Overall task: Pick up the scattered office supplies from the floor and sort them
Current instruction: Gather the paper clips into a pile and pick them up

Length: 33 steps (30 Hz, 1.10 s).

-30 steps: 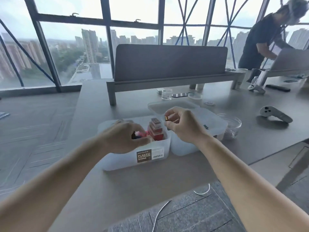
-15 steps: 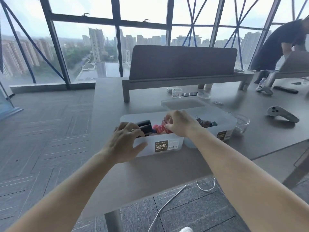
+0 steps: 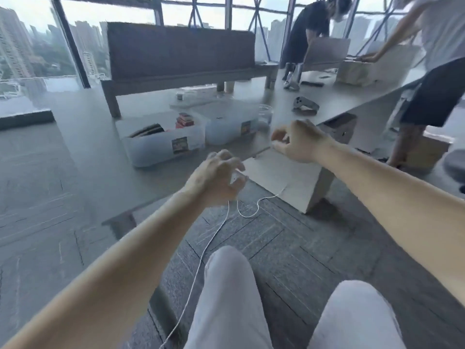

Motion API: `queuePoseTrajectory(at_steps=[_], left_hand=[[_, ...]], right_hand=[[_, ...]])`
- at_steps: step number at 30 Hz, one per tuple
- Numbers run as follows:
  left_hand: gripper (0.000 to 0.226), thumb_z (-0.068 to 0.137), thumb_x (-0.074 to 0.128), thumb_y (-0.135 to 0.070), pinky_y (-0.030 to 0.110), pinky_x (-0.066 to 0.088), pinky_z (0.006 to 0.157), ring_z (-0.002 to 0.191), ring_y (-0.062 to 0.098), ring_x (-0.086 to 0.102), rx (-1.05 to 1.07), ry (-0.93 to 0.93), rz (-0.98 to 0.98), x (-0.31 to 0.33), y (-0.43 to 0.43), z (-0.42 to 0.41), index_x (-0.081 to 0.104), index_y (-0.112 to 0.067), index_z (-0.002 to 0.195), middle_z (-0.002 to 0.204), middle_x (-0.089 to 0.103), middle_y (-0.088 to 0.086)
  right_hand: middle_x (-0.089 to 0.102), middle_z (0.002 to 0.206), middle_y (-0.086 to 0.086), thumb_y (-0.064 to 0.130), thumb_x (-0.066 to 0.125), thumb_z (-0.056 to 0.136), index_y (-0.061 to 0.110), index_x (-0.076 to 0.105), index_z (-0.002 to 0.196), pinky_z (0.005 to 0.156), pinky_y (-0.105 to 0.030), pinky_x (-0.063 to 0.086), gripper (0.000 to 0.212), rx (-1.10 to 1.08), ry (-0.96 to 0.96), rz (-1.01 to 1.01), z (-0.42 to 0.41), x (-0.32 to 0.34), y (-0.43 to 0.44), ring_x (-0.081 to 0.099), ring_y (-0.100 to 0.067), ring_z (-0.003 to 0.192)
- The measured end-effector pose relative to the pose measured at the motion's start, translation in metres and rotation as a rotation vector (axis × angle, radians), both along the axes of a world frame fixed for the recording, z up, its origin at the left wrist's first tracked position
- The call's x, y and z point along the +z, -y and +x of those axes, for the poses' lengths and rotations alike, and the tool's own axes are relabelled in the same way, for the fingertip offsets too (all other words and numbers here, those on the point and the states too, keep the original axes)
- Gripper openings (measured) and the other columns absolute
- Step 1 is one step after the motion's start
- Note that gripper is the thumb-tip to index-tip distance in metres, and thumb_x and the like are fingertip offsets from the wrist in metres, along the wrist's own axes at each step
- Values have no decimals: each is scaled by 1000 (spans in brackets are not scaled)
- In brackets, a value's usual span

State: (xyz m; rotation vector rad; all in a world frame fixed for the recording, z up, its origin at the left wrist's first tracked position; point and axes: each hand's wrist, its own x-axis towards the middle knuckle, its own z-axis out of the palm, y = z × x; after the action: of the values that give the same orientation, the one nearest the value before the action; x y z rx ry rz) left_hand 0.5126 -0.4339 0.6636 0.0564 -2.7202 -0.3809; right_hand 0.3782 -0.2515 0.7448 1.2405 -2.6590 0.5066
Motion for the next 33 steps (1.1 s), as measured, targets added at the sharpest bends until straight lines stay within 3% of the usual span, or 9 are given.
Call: queuePoseTrajectory(at_steps=[3, 10, 14, 17, 20, 23, 26, 33], left_hand=[[22, 95, 57, -40, 28, 49, 77, 92, 17, 62, -123, 153, 42, -25, -69, -16, 70, -23, 101, 104, 66, -2], [24, 96, 53, -33, 23, 37, 55, 65, 19, 60, -245, 468, 24, -95, -180, -68, 66, -20, 81, 71, 64, 0], [29, 97, 53, -30, 25, 44, 60, 75, 24, 65, -310, 597, -14, -135, -233, -104, 72, -10, 89, 85, 72, 6], [26, 98, 53, -29, 23, 46, 60, 82, 17, 64, -390, 703, -34, -168, -272, -130, 73, -14, 103, 96, 72, 0], [30, 101, 50, -33, 28, 49, 78, 94, 19, 62, -480, 820, -90, -205, -308, -161, 69, -14, 115, 110, 70, 2], [35, 102, 49, -38, 31, 48, 87, 104, 21, 62, -487, 931, -97, -254, -333, -194, 66, -14, 120, 118, 68, 3], [36, 100, 51, -39, 37, 48, 96, 113, 26, 59, -433, 1030, -53, -308, -350, -224, 62, -15, 124, 124, 66, 6], [46, 99, 50, -38, 35, 44, 92, 119, 30, 54, -383, 1204, -46, -436, -386, -294, 50, -12, 136, 132, 58, 11]], right_hand=[[67, 95, 0, 28, 62, 94, 16, 71, 102, 76, -24, 41, 17, -154, 84, 107, 19, -36, -87, 60, -17, 88], [65, 101, 1, 28, 55, 94, 21, 68, 99, 84, -38, 53, 15, -431, 289, 134, 40, -143, -217, 60, -23, 96], [64, 106, -1, 29, 54, 93, 27, 63, 92, 84, -42, 55, 9, -558, 437, 118, 24, -201, -281, 61, -24, 94], [67, 108, -3, 25, 55, 94, 24, 64, 95, 83, -41, 55, 9, -660, 538, 109, 5, -243, -320, 63, -24, 92], [63, 118, -5, 23, 54, 95, 20, 61, 112, 85, -41, 54, 18, -770, 632, 84, -15, -289, -349, 61, -26, 97], [49, 132, -9, 29, 54, 97, 17, 47, 135, 88, -43, 50, 40, -864, 725, 86, -37, -332, -367, 56, -30, 112], [43, 139, -10, 34, 52, 97, 16, 40, 141, 92, -45, 49, 48, -919, 847, 56, -62, -379, -377, 53, -32, 117], [38, 146, -11, 34, 54, 96, 13, 35, 146, 96, -45, 47, 57, -1025, 1077, 30, -117, -498, -395, 50, -32, 124]])
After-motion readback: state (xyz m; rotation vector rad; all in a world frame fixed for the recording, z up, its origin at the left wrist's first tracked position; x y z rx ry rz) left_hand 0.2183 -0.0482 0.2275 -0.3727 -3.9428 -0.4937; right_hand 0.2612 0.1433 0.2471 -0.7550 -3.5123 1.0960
